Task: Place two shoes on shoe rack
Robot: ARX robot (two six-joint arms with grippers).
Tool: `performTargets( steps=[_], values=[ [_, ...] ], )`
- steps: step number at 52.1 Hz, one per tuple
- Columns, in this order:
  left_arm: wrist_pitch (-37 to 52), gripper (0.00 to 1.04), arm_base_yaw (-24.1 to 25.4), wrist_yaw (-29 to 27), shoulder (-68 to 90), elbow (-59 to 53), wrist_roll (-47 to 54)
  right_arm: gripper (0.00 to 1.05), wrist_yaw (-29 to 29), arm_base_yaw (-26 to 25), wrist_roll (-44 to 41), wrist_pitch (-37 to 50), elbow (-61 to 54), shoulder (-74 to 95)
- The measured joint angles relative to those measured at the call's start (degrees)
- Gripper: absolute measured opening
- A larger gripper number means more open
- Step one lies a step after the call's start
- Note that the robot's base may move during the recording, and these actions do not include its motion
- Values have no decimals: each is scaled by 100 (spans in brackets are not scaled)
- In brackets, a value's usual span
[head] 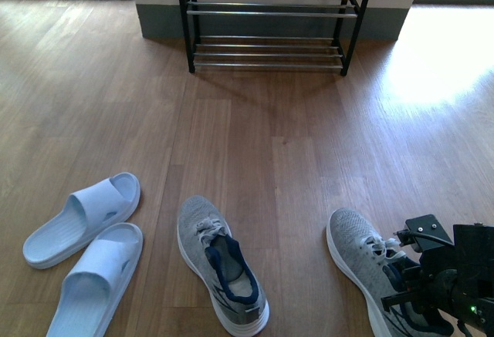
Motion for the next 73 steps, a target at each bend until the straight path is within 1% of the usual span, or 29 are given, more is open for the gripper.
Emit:
performTargets(
  steps=[4,6,17,20,25,33,39,41,44,48,49,52,54,55,57,58,59,60,63,68,70,73],
  values=[
    [0,95,0,0,0,0,0,4,20,-61,11,55,-146,-164],
    [0,95,0,0,0,2,0,1,39,-98,33,83,-232,-284],
    [0,95,0,0,0,0,0,1,243,-293,77,114,-800,-1117],
    [0,95,0,0,0,0,0,1,317,-341,83,116,-1128,-1543],
    [0,95,0,0,0,2,0,1,271,-337,153,302,-1816,-2332],
    [0,95,0,0,0,2,0,1,-254,-334,428,315,-3112,-4210],
    [0,95,0,0,0,0,0,1,-496,-337,542,-103,-3705,-5545],
    [0,95,0,0,0,0,0,1,-538,-334,612,-310,-3877,-6017],
    [0,95,0,0,0,2,0,1,-621,-308,688,-857,-4172,-7023],
    [0,95,0,0,0,2,0,1,-623,-179,898,-1917,-4481,-8660],
    [0,95,0,0,0,2,0,1,-616,-114,953,-2339,-4520,-9248],
    [0,95,0,0,0,0,0,1,-608,46,1067,-3248,-4522,-10452],
    [0,95,0,-2,0,0,0,1,-625,116,1145,-4054,-4457,-11499],
    [0,95,0,0,0,2,0,1,-634,125,1180,-4553,-4374,-12124],
    [0,95,0,0,0,0,0,1,-570,114,1178,-5274,-4221,-13033],
    [0,95,0,0,0,0,0,1,-592,90,1200,-5510,-4159,-13317],
    [0,95,0,0,0,2,0,1,-638,39,1257,-5958,-4028,-13875],
    [0,95,0,0,0,2,0,1,-577,33,1322,-6216,-3928,-14255],
    [0,95,0,0,0,0,0,1,-358,83,1362,-6330,-3827,-14677],
    [0,95,0,0,0,0,0,1,267,501,1397,-6249,-3685,-15110],
    [0,95,0,0,0,0,0,1,354,654,1410,-6229,-3716,-15160],
    [0,95,0,0,0,0,0,1,376,702,1480,-6229,-3849,-15191]
  ],
)
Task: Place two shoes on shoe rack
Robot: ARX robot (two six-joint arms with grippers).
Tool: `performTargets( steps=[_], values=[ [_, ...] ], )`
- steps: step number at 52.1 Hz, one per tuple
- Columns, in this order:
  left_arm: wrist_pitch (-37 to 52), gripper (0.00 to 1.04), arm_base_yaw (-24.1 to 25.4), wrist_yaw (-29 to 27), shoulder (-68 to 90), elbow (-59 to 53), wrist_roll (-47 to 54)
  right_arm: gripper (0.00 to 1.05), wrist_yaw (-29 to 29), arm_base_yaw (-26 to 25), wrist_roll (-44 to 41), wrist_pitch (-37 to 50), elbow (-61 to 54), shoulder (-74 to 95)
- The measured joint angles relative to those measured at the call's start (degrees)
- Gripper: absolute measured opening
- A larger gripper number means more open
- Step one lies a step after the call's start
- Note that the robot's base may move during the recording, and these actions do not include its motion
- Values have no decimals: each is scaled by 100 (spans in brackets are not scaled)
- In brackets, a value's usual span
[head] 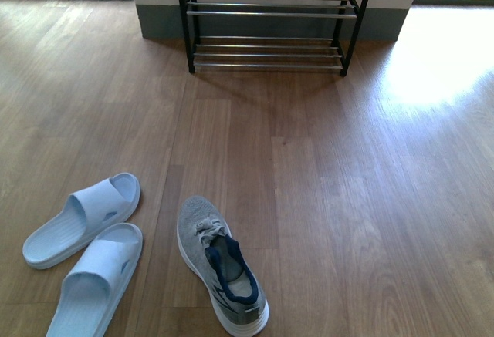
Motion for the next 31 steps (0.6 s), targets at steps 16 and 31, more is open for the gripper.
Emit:
performTargets(
  steps=[16,31],
  values=[
    [0,95,0,0,0,0,0,1,321,350,149,-50,-531,-254],
    [0,95,0,0,0,0,0,1,319,356,164,-50,-531,-267]
  ],
)
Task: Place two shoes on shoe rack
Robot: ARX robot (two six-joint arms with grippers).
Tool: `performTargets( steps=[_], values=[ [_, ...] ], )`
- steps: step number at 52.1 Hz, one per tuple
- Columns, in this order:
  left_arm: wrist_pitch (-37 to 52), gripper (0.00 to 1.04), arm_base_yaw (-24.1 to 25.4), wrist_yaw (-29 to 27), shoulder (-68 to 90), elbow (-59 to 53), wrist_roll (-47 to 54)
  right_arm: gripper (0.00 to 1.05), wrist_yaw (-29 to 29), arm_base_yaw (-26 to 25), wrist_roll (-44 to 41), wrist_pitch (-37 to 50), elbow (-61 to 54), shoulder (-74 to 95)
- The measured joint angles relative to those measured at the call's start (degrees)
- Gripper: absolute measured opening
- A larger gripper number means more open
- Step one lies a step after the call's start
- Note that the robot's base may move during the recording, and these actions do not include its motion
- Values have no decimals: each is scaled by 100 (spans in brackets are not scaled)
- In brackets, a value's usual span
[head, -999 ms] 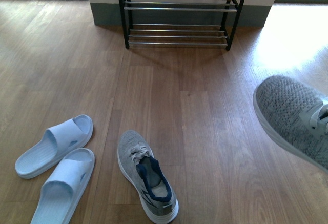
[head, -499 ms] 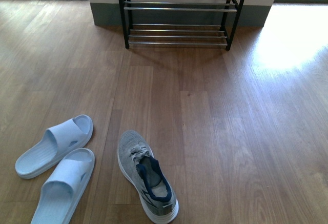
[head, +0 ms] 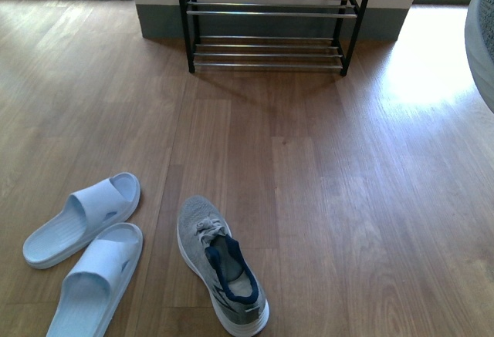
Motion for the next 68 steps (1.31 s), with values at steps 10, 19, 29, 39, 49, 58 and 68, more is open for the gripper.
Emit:
performTargets(
  steps=[10,19,29,39,49,58,68],
  values=[
    [-1471,95,-527,-1545,944,614,-1156,1,-2,2,2,0,0,-2],
    [-782,95,101,-236,2778,1185,-2194,1,-2,2,2,0,0,-2],
    [518,95,-144,195,5539,1768,-2024,1,-2,2,2,0,0,-2],
    [1290,95,-1460,44,7735,2612,-2186,1,-2,2,2,0,0,-2],
    [1727,95,-2055,50,9482,3206,-2931,1,-2,2,2,0,0,-2],
    [2022,95,-2006,153,10421,3528,-3458,1,-2,2,2,0,0,-2],
    [2065,95,-1902,170,11514,3987,-3980,1,-2,2,2,0,0,-2]
  ],
)
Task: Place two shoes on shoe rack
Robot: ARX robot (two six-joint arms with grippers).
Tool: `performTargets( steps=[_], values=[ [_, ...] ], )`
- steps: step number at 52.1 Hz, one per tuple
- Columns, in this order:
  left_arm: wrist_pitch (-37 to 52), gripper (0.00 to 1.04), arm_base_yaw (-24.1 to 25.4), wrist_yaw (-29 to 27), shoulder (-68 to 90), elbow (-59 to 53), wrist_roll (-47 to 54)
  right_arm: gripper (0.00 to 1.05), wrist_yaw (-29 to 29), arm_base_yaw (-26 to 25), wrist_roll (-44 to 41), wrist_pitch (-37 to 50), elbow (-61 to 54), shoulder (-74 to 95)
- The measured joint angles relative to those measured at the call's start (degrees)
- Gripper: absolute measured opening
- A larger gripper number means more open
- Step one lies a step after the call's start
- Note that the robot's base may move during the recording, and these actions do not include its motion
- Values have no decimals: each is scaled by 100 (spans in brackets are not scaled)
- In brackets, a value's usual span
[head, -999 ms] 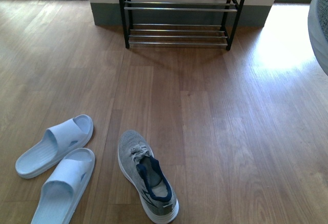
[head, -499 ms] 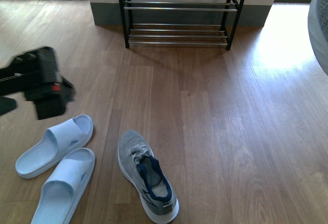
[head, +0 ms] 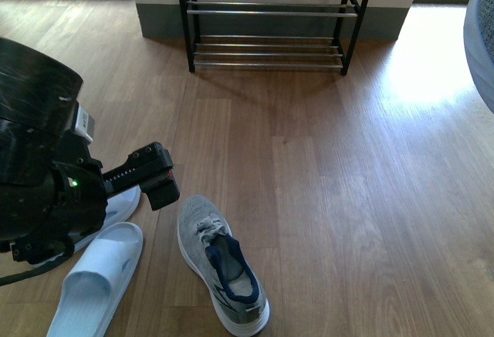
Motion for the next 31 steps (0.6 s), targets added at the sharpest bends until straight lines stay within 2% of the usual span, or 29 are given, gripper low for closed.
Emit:
performTargets(
  steps=[16,31],
  values=[
    [-96,95,-188,380,1843,1097,-153,1,0,0,0,0,0,0],
    [-24,95,-535,741,2857,1928,-321,1,0,0,0,0,0,0]
  ],
)
